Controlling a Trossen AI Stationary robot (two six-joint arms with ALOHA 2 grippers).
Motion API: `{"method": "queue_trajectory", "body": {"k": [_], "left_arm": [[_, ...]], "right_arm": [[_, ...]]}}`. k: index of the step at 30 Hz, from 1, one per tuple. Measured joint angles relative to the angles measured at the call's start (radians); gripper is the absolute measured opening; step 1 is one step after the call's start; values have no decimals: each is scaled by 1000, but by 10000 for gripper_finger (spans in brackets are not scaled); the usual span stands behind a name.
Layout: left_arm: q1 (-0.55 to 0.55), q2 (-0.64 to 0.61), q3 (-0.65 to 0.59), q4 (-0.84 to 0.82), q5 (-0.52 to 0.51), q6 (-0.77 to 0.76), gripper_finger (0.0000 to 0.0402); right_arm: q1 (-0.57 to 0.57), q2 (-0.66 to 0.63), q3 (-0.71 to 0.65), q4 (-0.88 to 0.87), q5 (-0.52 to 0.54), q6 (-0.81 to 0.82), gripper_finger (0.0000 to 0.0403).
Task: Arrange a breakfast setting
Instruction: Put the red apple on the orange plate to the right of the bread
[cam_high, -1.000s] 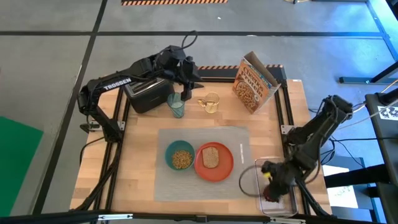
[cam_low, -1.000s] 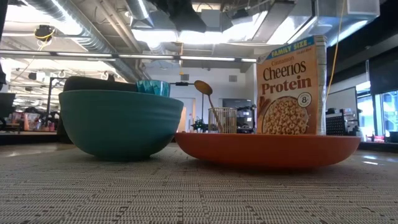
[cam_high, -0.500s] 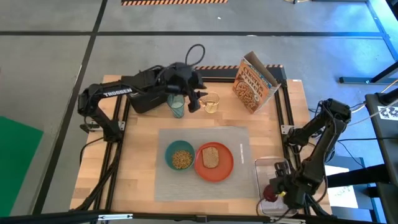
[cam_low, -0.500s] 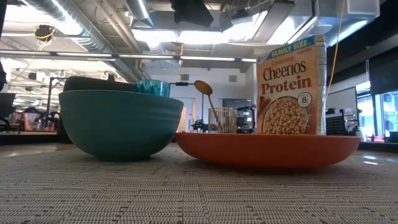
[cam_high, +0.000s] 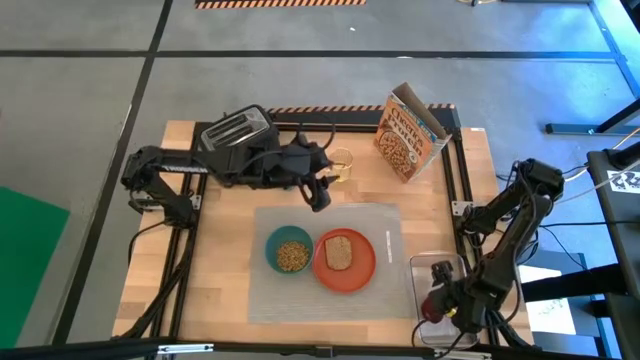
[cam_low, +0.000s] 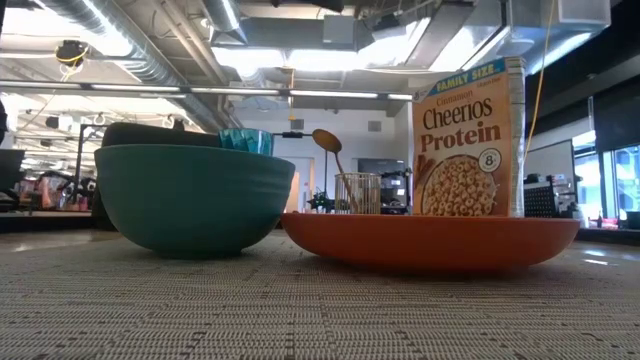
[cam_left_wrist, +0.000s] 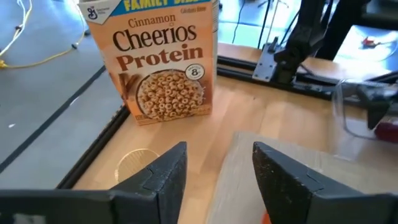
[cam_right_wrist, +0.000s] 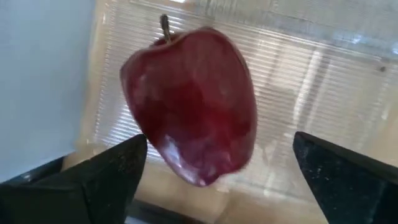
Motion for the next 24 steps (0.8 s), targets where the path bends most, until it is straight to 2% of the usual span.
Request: {"method": "queue_trajectory", "body": {"k": [7,14,22,24], "left_arm": [[-23,0,0,38,-3,-66,190],[-43,0,0,38,-4,-95,190],[-63,0,0,41,-4,-120,190],[-70,0,0,41,-4,-120,190]], "right_arm": [[0,59,-8,141,16,-93,383],[0,129,-8,174,4,-29,378],[0,127,-8,179,6,42,294],[0,111,-8,175,6,66,290]]}}
